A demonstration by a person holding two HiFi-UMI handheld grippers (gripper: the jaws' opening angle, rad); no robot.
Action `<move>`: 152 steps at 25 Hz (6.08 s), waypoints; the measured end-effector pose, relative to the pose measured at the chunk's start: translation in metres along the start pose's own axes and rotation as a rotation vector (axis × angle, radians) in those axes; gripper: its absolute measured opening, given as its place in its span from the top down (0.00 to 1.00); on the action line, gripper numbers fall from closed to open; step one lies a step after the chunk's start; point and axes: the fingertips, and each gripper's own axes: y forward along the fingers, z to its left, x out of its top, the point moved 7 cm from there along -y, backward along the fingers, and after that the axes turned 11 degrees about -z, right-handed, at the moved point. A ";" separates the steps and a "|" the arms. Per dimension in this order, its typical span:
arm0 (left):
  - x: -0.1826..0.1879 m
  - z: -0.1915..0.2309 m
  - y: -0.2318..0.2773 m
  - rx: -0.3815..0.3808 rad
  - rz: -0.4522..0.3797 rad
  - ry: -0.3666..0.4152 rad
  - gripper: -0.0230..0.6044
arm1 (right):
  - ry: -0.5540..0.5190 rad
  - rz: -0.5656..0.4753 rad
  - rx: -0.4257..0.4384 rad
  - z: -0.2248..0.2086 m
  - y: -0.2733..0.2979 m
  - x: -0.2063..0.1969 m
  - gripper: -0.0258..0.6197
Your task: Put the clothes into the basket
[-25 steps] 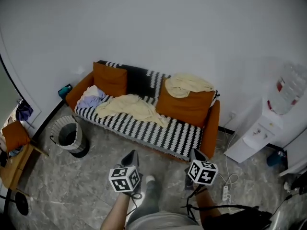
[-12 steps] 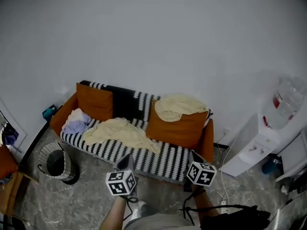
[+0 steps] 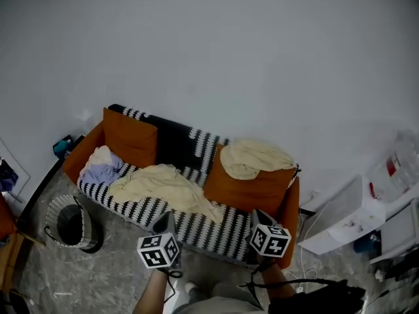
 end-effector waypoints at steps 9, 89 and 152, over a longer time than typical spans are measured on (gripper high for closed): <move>-0.001 0.006 0.043 0.051 0.009 -0.006 0.97 | -0.008 0.019 0.005 -0.018 0.068 0.006 0.96; -0.116 0.075 0.183 0.472 0.293 -0.069 0.97 | -0.891 0.576 0.317 -0.128 0.489 -0.113 0.49; 0.005 0.033 0.104 0.324 0.003 -0.016 0.97 | -0.593 0.241 0.329 0.005 0.315 0.084 0.89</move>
